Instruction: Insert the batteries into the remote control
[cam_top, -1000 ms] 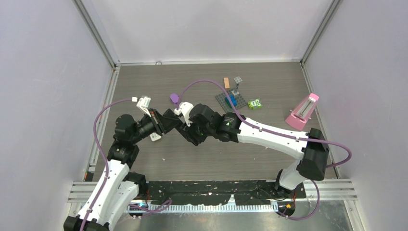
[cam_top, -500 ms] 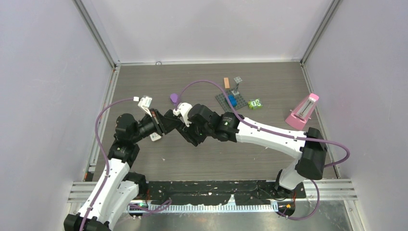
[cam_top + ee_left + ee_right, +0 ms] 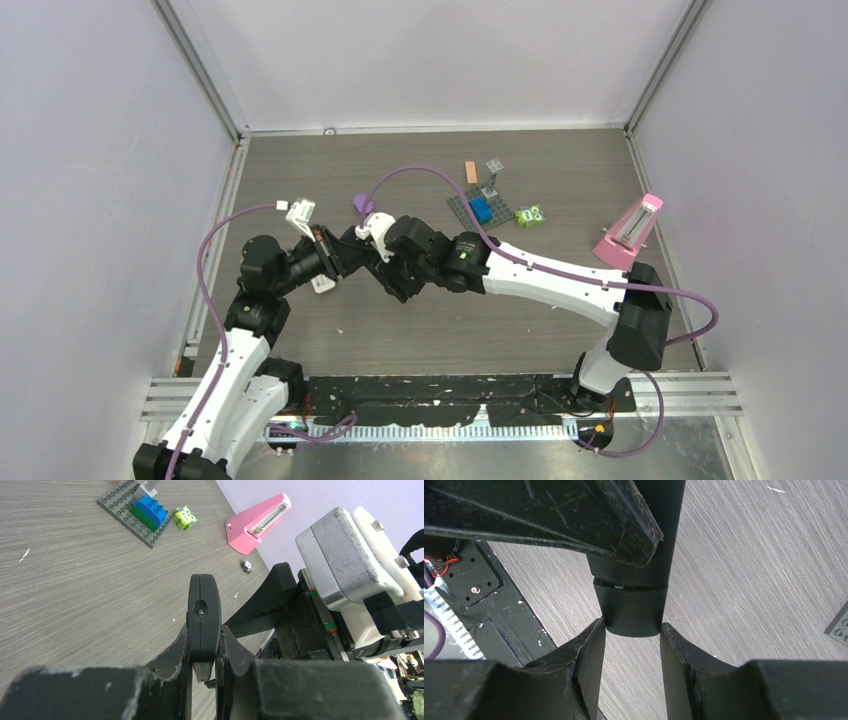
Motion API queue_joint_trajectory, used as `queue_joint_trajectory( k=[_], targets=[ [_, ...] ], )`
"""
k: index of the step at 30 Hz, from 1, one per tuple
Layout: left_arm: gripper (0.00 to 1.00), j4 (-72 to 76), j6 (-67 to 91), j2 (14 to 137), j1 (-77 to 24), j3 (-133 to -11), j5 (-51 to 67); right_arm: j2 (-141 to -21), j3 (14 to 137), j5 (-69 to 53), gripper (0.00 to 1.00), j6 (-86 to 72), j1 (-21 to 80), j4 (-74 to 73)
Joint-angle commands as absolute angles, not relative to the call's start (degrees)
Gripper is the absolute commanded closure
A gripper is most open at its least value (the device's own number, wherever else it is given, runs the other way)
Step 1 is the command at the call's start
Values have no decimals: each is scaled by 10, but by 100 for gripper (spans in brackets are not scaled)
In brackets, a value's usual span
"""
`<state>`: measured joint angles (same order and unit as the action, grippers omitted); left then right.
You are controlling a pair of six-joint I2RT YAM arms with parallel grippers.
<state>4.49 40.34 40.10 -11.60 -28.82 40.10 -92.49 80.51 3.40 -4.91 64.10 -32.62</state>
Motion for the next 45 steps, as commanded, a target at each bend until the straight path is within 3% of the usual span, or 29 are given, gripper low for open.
queue_joint_trajectory(
  k=[1, 20, 45],
  targets=[
    [100, 89, 430, 399, -118, -304, 429, -934, 833, 59, 56, -62, 643, -316],
    [100, 140, 481, 403, -118, -289, 469, -941, 838, 106, 51, -96, 642, -303],
    [100, 149, 449, 392, -120, -261, 510, -959, 904, 129, 52, -127, 641, -301]
  ],
)
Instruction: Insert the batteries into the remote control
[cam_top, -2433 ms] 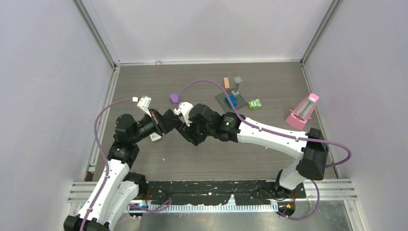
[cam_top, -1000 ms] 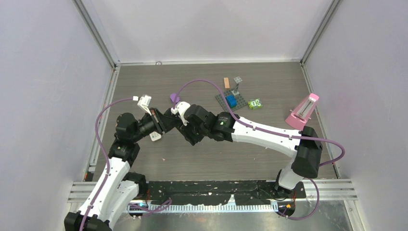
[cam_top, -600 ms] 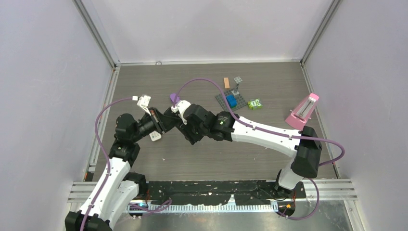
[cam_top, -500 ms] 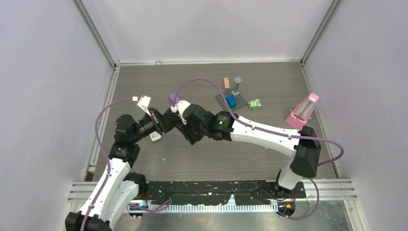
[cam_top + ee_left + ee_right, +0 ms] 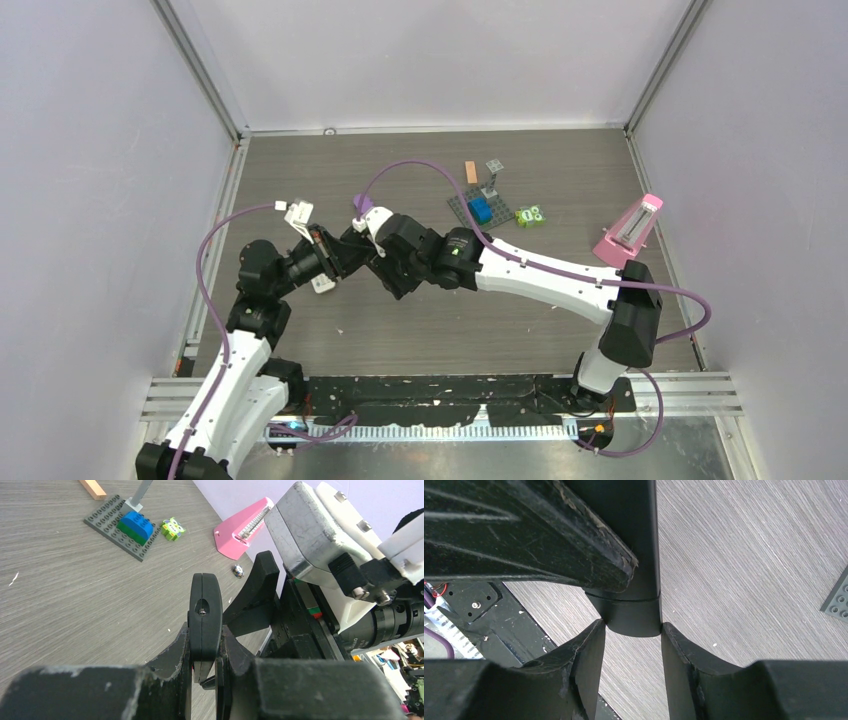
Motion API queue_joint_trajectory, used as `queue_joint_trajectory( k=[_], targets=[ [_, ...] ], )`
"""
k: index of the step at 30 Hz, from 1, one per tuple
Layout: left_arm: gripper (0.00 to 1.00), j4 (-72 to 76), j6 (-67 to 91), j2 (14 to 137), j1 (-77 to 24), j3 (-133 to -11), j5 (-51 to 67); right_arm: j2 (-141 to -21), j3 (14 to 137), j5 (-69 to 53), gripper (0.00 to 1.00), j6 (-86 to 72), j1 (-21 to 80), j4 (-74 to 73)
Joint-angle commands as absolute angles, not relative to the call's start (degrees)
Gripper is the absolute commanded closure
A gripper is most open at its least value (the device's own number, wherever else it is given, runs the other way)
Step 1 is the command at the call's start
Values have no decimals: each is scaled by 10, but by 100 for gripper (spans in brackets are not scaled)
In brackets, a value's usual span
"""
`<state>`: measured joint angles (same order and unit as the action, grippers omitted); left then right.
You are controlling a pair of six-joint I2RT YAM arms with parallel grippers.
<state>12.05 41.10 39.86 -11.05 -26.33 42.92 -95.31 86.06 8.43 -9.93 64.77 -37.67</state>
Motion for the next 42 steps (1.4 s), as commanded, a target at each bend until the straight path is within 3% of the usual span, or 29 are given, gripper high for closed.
queue_joint_trajectory(
  k=[1, 22, 36, 42],
  targets=[
    [100, 149, 450, 393, -120, -261, 510, -958, 905, 130, 52, -129, 641, -299],
    [100, 141, 452, 409, -129, -260, 494, -936, 884, 147, 45, -157, 636, -237],
    [100, 20, 460, 384, -102, -308, 323, -801, 768, 105, 12, -155, 613, -236],
    [100, 1, 540, 400, -99, -332, 298, -717, 693, 69, 6, -230, 566, -180]
  ],
)
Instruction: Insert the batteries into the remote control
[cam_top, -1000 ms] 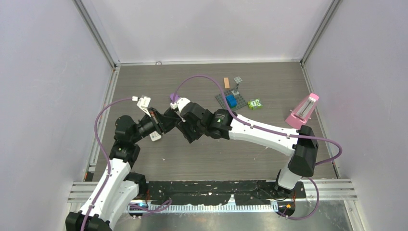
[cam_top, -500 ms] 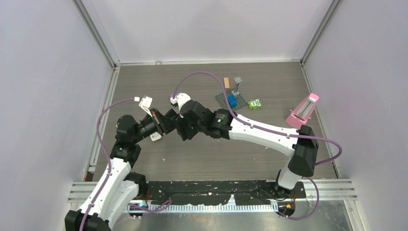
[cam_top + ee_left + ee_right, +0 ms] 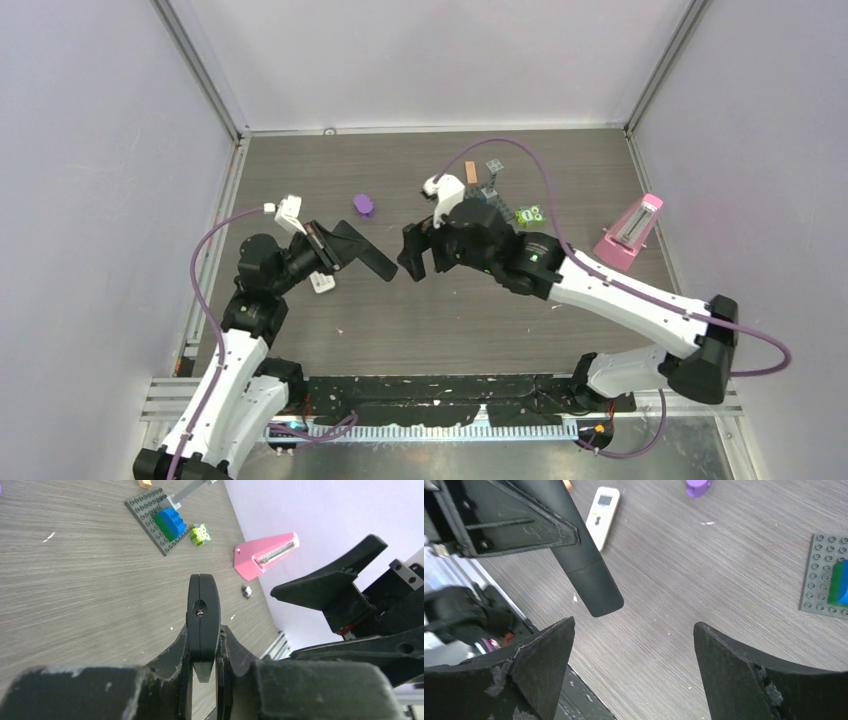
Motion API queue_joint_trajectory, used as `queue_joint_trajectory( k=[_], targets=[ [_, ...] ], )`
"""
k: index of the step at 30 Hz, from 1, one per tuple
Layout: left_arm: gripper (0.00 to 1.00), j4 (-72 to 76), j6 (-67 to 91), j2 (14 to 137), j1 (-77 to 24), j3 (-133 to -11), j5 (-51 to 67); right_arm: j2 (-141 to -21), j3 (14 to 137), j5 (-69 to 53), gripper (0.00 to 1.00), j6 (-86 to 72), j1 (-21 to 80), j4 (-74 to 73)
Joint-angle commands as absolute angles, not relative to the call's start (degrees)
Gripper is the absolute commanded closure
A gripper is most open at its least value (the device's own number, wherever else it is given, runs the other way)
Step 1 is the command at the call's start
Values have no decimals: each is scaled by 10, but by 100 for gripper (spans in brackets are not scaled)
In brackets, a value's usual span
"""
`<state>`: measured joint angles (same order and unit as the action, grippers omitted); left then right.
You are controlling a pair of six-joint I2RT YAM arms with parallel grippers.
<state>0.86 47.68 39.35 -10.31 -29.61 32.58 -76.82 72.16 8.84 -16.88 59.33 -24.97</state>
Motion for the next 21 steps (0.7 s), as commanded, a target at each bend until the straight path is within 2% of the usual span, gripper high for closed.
queue_joint_trajectory(
  k=[1, 6, 13, 21],
  targets=[
    [100, 12, 573, 406, -98, -330, 291, -703, 674, 78, 6, -272, 556, -158],
    [100, 215, 767, 463, -98, -307, 312, -680, 603, 58, 7, -437, 516, -49],
    [100, 289, 894, 499, -98, -299, 338, -713, 575, -16, 26, -524, 503, 52],
    [100, 360, 972, 502, -99, -273, 330, -742, 548, -80, 44, -587, 496, 138]
  ],
)
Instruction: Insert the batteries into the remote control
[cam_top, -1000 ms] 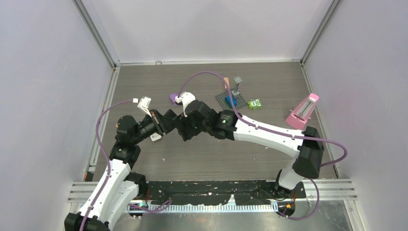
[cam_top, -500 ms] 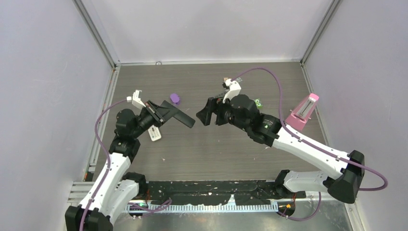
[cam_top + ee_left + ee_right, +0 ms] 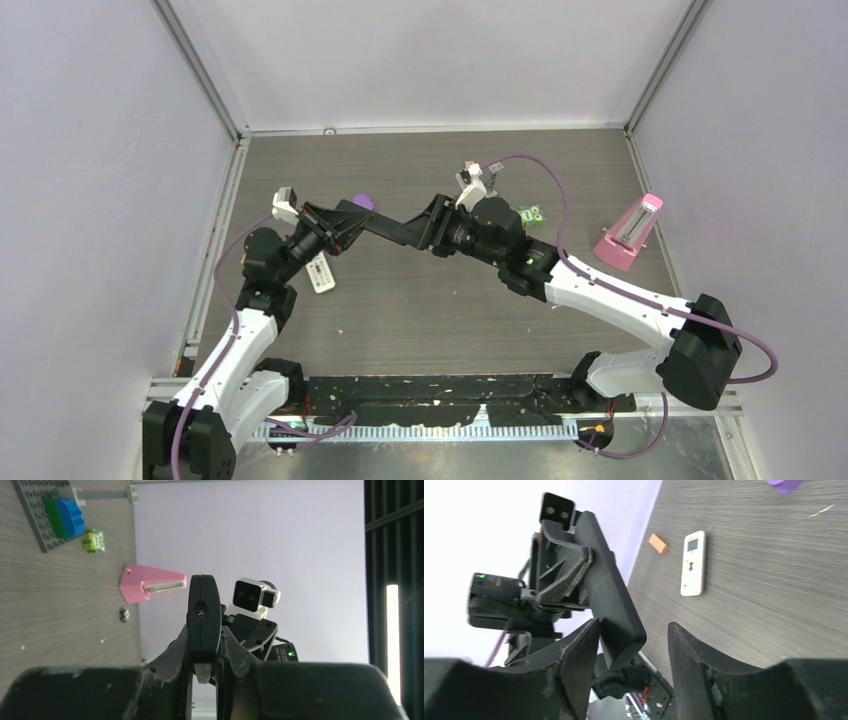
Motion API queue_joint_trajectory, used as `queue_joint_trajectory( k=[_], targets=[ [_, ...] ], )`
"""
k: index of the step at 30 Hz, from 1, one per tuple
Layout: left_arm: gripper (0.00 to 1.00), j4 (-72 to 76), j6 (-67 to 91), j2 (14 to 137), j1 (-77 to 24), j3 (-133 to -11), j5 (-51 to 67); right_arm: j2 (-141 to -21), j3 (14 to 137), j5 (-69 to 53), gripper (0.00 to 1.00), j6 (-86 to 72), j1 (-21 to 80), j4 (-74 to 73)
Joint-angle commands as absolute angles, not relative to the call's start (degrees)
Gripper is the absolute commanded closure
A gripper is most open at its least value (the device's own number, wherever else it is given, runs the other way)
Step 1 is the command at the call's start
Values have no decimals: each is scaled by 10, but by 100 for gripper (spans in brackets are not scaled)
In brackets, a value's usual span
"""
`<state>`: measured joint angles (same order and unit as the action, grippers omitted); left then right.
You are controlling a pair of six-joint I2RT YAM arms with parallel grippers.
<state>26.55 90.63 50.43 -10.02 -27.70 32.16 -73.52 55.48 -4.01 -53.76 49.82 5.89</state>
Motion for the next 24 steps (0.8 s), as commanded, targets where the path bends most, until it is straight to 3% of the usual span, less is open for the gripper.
queue_joint_trajectory(
  k=[1, 11, 14, 24],
  targets=[
    [100, 364, 976, 502, -99, -273, 330, -747, 544, -84, 48, -591, 495, 149],
    [100, 424, 995, 511, -103, -282, 346, -784, 552, -115, 69, -612, 496, 172],
    [100, 439, 990, 516, -110, -289, 358, -791, 556, -118, 70, -614, 496, 179],
    [100, 453, 952, 493, -119, -279, 353, -792, 547, -114, 59, -613, 496, 211]
  ],
)
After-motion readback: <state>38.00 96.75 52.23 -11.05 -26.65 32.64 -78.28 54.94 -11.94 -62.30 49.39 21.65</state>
